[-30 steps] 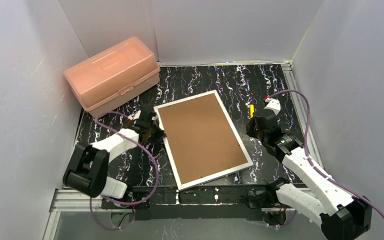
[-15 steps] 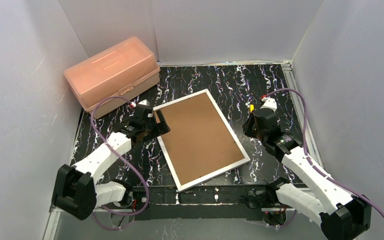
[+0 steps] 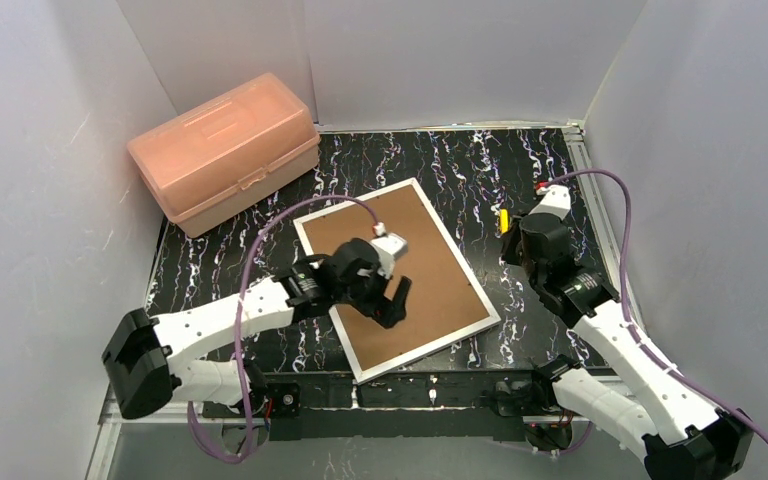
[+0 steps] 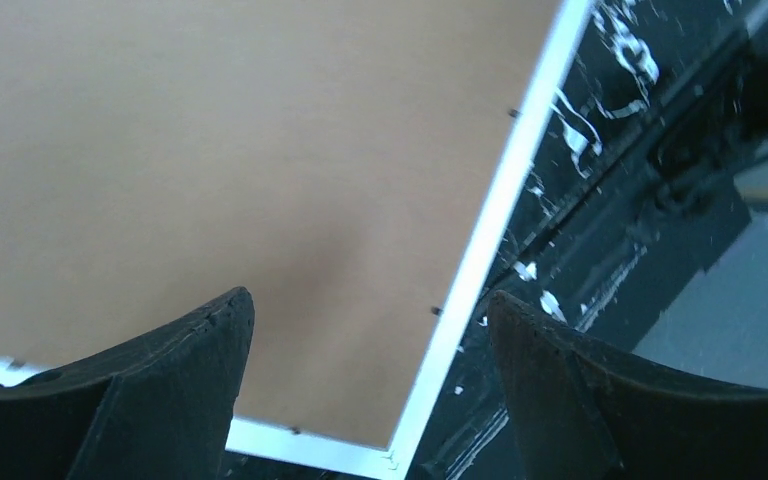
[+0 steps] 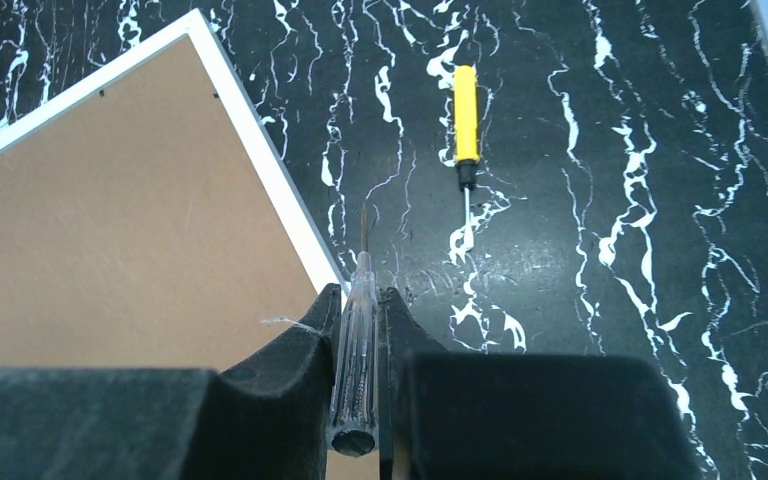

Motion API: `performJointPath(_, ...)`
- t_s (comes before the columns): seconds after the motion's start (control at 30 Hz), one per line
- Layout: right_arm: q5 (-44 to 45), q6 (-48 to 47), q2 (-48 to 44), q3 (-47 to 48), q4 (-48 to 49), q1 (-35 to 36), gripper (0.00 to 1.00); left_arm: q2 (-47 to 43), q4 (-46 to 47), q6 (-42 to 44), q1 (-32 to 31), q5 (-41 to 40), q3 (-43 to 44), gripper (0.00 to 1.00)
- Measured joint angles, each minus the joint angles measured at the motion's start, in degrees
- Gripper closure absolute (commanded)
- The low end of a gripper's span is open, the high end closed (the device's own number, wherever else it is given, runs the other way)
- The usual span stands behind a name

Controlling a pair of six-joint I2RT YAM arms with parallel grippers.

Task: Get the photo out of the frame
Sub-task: Adjust the photo frame at the center of the board.

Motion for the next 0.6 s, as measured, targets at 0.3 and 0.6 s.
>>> performJointPath(0.3, 2.5, -0.1, -3.9, 0.0, -0.6, 0.0, 0.99, 16.5, -0.9, 6.6, -16.6, -3.9, 11.1, 0.3)
performJointPath(0.6, 3.4, 0.8, -5.3, 0.0, -1.2, 0.0, 0.99, 29.9, -3.9, 8.3, -21.0, -8.9, 18.5, 0.5)
